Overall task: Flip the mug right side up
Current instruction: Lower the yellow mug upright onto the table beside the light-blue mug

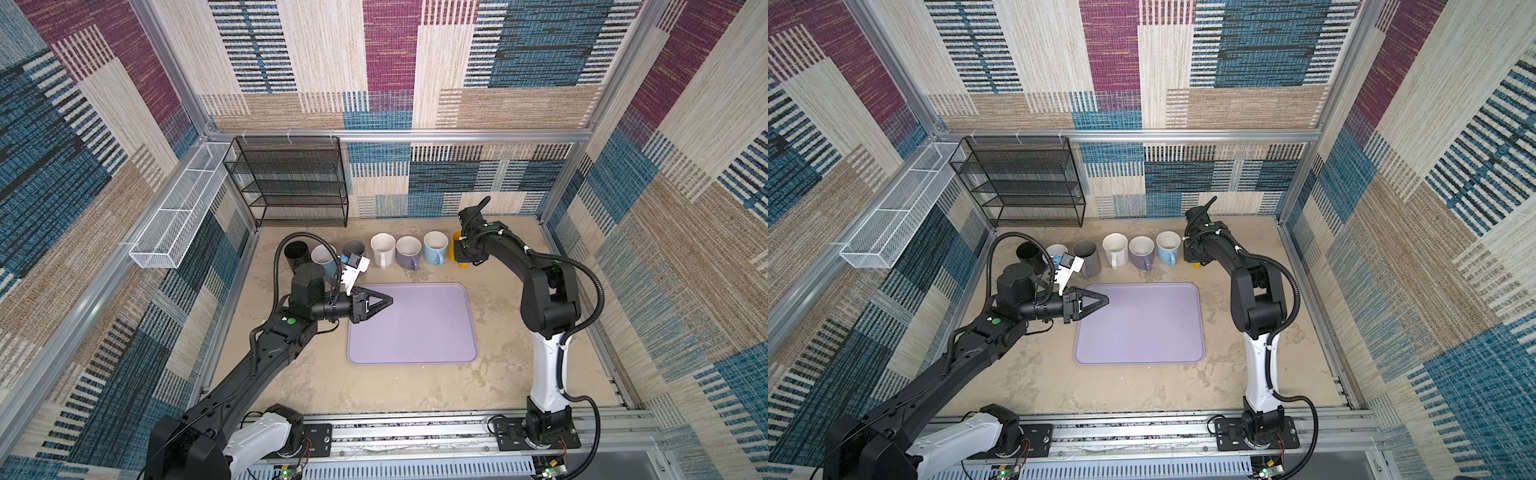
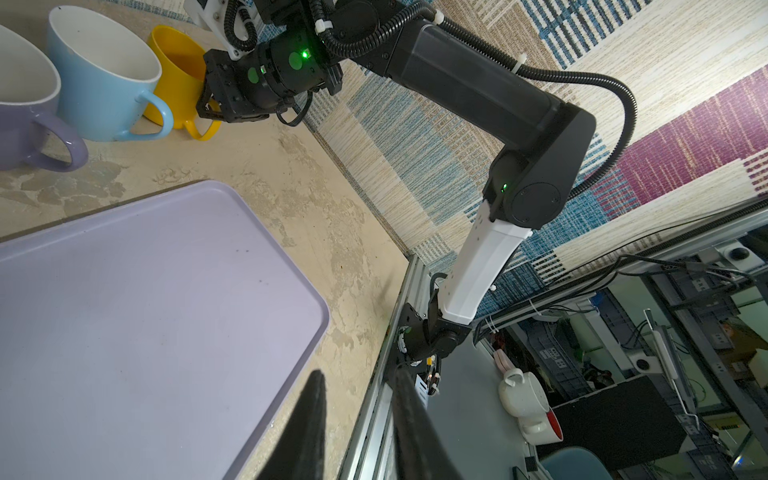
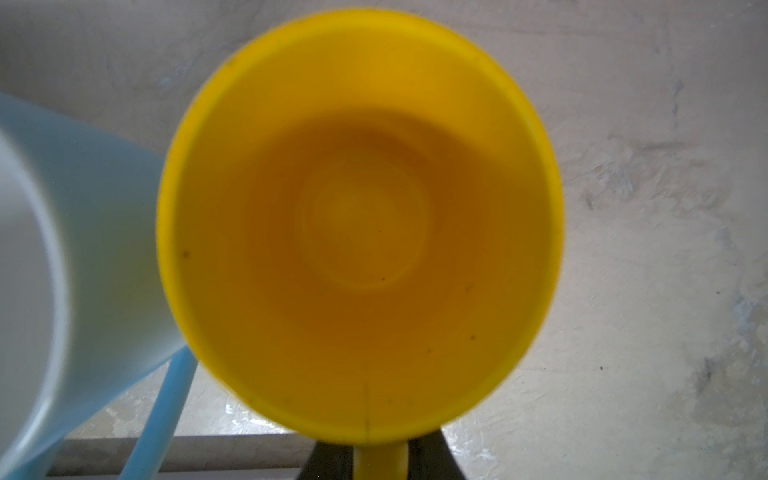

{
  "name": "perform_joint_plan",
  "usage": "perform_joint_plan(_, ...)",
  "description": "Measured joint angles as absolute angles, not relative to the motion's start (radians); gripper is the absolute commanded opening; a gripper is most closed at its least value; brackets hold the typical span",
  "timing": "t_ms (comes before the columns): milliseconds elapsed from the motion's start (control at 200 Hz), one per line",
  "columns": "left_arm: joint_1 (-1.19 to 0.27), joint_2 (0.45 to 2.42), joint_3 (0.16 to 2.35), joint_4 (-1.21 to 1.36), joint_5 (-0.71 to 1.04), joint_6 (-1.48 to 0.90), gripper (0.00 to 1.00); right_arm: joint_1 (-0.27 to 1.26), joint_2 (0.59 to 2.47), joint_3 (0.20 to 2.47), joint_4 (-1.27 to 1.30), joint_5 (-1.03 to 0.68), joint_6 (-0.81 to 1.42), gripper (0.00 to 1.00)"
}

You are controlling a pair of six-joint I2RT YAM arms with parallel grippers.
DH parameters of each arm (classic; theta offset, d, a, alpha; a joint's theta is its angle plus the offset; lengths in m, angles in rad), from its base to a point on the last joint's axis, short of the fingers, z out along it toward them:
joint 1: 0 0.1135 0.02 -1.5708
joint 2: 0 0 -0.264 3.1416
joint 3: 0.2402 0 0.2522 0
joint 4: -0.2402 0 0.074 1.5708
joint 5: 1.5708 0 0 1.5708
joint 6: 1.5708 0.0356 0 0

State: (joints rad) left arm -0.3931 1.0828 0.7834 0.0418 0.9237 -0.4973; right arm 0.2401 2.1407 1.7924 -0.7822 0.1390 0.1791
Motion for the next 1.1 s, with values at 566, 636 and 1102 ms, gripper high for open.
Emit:
perform_joint_plan(566, -0.393, 1.076, 0.782, 0.038, 0.924, -0.497, 0.25, 0.25, 2.139, 1.79, -0.783, 0.141, 0.179, 0.06)
perform_joint_plan(636, -0.393, 1.073, 0.782, 0.037, 0.923, -0.497, 0.25, 0.251, 2.139, 1.789, -0.783, 0.142, 0.179, 0.1)
perform_joint_plan(1102, -0.393, 1.068, 0.778, 0.036, 0.923, -0.495, 0.25, 0.256, 2.13, 1.773, -0.776, 0.152, 0.179, 0.17)
